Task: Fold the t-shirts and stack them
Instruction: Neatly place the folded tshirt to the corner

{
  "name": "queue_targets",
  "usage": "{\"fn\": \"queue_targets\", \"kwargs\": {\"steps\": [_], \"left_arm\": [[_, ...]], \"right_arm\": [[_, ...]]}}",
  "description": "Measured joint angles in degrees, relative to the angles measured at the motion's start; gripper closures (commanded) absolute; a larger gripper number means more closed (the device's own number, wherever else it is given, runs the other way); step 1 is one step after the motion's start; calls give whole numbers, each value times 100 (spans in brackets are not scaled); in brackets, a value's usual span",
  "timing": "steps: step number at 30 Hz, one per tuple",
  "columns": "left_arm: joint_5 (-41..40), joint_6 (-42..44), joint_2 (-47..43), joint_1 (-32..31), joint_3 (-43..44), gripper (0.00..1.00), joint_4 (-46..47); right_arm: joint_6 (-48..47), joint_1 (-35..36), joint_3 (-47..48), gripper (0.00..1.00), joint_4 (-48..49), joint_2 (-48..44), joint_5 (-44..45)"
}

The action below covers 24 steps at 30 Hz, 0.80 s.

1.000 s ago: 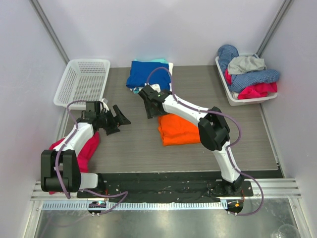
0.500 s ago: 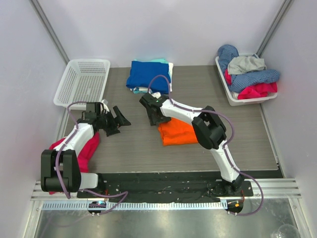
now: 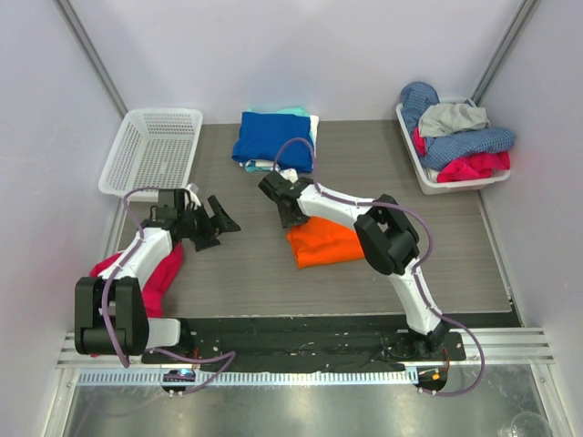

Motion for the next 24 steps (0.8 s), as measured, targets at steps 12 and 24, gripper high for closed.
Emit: {"fn": "queue_targets", "kwargs": {"steps": [12,24], "left_arm": [[-28,22,-4,0,-42,15,2],[181,151,205,-66,22,19,332]], "right_arm": [[0,-96,-487,99,428,-269,-59],[258,-498,-1399,99,1405,-872,-1169]]}}
